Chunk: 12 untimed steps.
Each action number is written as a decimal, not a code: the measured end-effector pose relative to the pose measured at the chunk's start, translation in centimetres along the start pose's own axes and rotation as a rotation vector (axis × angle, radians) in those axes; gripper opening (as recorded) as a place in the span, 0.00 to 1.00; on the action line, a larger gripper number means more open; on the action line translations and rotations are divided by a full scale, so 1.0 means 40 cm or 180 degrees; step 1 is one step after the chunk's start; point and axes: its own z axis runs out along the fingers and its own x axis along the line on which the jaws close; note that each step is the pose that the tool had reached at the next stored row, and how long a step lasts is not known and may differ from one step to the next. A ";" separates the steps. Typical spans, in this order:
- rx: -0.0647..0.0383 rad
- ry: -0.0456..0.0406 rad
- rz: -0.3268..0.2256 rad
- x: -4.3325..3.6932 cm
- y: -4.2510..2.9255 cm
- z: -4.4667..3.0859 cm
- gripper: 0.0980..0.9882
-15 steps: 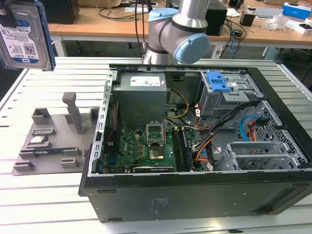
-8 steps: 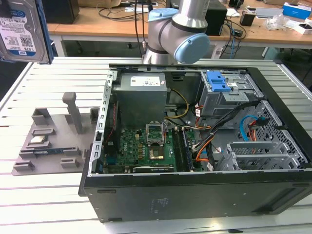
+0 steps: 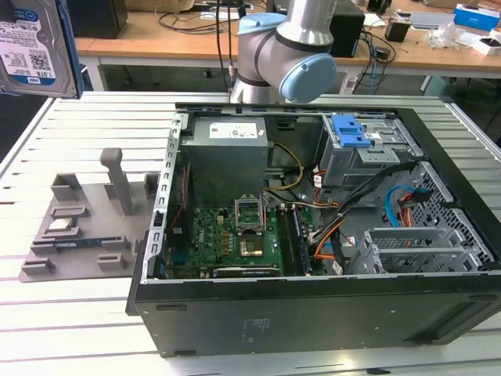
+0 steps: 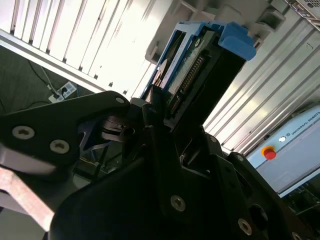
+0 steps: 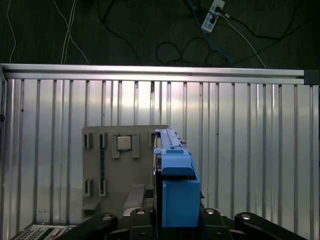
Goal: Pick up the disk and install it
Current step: 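Pick up the disk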
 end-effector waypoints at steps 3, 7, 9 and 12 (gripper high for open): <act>0.0000 0.0001 0.0000 0.000 -0.023 -0.001 0.30; 0.0000 0.0001 0.0000 0.002 -0.087 -0.004 0.30; 0.0000 0.0001 0.0000 0.002 -0.120 -0.005 0.30; 0.0000 0.0001 0.0000 0.003 -0.162 -0.008 0.30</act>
